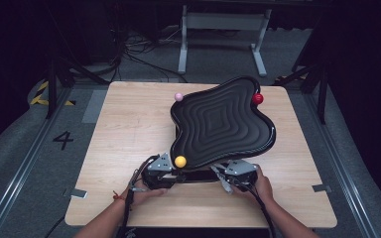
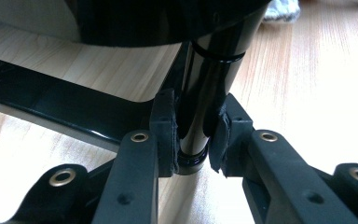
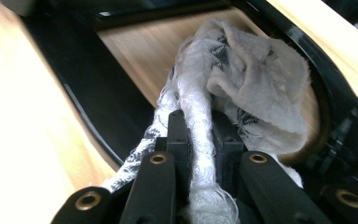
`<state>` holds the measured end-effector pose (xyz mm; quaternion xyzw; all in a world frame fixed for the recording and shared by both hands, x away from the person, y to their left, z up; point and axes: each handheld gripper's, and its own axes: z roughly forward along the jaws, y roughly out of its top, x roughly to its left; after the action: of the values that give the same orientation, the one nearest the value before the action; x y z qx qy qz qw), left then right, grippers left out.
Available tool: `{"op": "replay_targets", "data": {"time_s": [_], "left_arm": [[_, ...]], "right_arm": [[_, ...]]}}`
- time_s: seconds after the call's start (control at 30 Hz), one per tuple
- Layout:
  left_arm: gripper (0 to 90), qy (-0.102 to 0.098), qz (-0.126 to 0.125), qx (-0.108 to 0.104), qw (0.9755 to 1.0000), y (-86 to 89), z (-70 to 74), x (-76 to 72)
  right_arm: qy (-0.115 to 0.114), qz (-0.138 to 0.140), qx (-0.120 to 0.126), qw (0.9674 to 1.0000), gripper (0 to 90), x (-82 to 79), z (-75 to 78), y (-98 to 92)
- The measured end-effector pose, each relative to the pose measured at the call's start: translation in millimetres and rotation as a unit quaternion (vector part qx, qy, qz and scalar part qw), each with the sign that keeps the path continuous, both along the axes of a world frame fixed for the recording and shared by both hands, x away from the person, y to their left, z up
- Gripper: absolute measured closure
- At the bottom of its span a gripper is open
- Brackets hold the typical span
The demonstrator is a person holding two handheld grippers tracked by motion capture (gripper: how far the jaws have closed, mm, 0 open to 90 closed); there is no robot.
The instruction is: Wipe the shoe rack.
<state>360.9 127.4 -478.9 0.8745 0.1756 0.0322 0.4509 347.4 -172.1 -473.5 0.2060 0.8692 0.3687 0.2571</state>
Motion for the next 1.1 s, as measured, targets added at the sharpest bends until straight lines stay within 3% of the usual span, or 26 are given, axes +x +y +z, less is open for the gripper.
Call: {"op": "replay_targets", "data": {"time_s": [0.23, 0.37, 0.67, 0.77, 1.1], "left_arm": [[72.9, 0.001, 0.001, 0.004, 1.0, 0.1, 0.3, -0.2], [72.9, 0.001, 0.0, 0.005, 1.0, 0.1, 0.3, 0.2], [72.9, 0.003, 0.001, 0.009, 1.0, -0.1, 0.6, -0.3], [72.9, 0.002, 0.001, 0.008, 1.0, 0.0, 0.6, -0.1], [72.9, 0.003, 0.001, 0.007, 1.0, -0.4, 0.3, -0.1]], "right_arm": [[0.002, 0.022, -0.001, 0.9998, 80.7, -5.8, 0.0, 24.6], [0.014, 0.022, 0.016, 0.9995, 80.7, -5.3, -0.6, 33.1], [0.021, 0.021, 0.043, 0.9986, 80.6, -8.1, -3.9, 32.8], [0.005, 0.028, 0.04, 0.9988, 80.6, -10.6, -4.8, 30.9], [0.001, 0.041, 0.035, 0.9985, 80.5, -22.2, -5.0, 31.6]]}}
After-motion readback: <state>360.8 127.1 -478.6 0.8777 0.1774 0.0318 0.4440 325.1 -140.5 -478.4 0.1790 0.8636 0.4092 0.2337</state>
